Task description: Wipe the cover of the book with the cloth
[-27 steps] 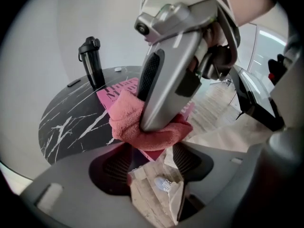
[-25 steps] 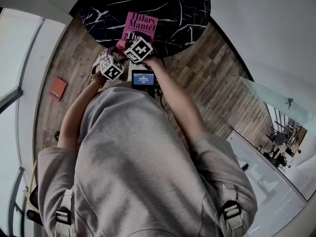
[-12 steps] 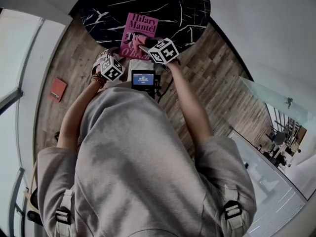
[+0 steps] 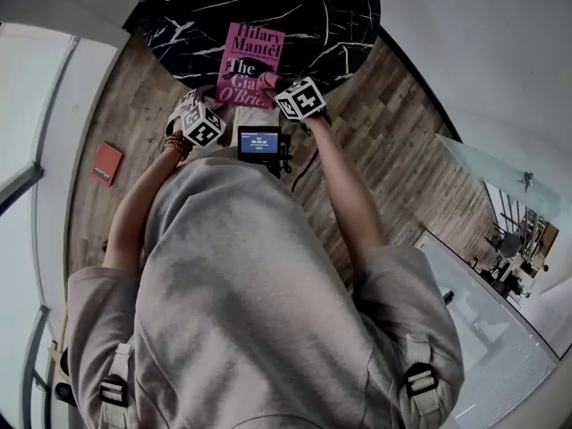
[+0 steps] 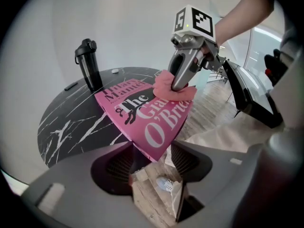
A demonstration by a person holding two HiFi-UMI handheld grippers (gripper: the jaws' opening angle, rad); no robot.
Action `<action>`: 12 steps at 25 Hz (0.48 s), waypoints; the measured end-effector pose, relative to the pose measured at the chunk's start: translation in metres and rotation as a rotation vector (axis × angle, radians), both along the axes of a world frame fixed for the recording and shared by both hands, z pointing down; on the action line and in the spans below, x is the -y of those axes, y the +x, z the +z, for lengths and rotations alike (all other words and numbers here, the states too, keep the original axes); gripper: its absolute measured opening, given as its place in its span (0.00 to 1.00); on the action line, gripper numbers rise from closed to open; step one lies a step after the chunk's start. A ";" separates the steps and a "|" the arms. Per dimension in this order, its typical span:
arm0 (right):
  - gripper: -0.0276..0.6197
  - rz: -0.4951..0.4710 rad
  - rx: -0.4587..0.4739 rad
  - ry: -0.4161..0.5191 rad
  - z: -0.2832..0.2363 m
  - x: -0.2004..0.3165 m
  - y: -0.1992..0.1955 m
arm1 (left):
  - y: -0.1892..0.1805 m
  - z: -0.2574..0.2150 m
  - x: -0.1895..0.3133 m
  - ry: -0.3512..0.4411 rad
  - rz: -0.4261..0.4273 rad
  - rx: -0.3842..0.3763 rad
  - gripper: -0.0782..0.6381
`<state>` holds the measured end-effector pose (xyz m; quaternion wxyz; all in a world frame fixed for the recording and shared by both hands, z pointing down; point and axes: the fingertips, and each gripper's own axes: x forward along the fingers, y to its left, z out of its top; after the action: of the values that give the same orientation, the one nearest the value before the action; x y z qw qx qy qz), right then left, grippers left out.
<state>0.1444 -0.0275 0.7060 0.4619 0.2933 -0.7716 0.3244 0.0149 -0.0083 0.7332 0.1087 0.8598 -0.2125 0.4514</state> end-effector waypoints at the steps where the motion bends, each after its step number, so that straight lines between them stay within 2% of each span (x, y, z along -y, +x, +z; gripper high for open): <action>1: 0.21 -0.016 -0.014 0.008 0.000 -0.001 -0.003 | -0.001 0.000 0.000 0.000 0.000 0.001 0.46; 5: 0.20 -0.124 -0.079 0.032 0.002 -0.007 -0.014 | -0.001 0.001 0.000 0.000 0.003 0.001 0.46; 12: 0.20 -0.250 -0.097 0.030 0.005 -0.014 -0.032 | 0.000 0.003 0.001 -0.008 0.005 0.001 0.46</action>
<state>0.1126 -0.0139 0.7112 0.5311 0.2169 -0.7837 0.2382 0.0151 -0.0089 0.7359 0.1107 0.8598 -0.2084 0.4528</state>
